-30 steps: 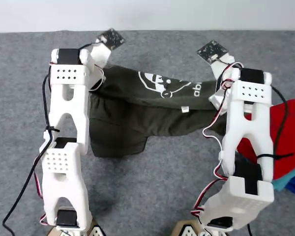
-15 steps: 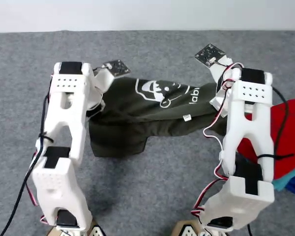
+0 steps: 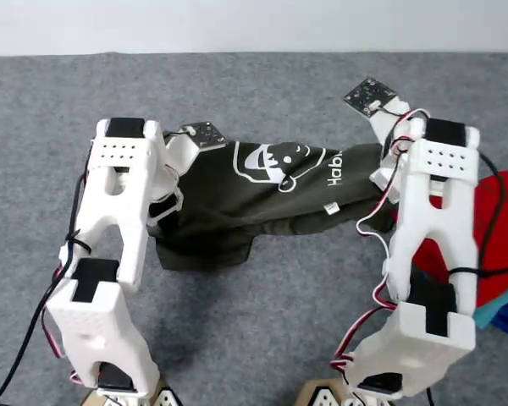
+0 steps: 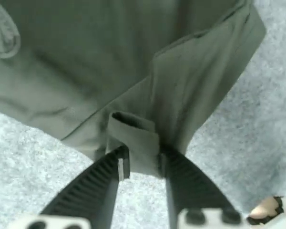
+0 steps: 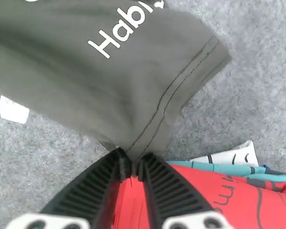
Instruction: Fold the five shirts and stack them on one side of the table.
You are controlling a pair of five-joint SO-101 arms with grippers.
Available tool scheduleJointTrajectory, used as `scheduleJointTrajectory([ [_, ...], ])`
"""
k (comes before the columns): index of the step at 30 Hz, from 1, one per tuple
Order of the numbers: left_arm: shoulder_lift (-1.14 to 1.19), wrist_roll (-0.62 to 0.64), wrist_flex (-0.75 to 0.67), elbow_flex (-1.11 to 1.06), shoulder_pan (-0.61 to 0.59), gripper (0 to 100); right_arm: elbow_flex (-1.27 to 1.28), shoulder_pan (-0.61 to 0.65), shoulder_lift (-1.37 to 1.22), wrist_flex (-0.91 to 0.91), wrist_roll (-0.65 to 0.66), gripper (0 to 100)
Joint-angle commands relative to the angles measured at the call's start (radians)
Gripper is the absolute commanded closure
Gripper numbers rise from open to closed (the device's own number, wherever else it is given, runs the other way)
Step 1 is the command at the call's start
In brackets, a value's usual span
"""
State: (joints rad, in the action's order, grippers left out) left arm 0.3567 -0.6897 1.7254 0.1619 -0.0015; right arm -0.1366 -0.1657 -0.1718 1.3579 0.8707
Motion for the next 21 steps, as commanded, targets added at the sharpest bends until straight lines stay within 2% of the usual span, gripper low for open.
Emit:
scheduleJointTrajectory([
  [1, -0.109, 0.034, 0.029, -0.007, 0.02, 85, -0.015, -0.035, 0.012, -0.015, 0.008, 96.7],
  [7, -0.21, 0.044, 0.029, -0.016, 0.034, 83, -0.021, -0.085, 0.021, -0.036, 0.003, 80.7],
  [13, -0.232, 0.037, 0.014, 0.002, -0.015, 84, -0.095, -0.087, 0.022, 0.019, 0.003, 80.4],
  [17, -0.224, 0.048, -0.014, 0.097, -0.075, 84, -0.172, -0.068, 0.012, 0.016, -0.008, 80.4],
  [21, -0.221, 0.183, -0.161, 0.101, -0.081, 92, -0.166, 0.012, -0.004, -0.018, -0.103, 82.4],
])
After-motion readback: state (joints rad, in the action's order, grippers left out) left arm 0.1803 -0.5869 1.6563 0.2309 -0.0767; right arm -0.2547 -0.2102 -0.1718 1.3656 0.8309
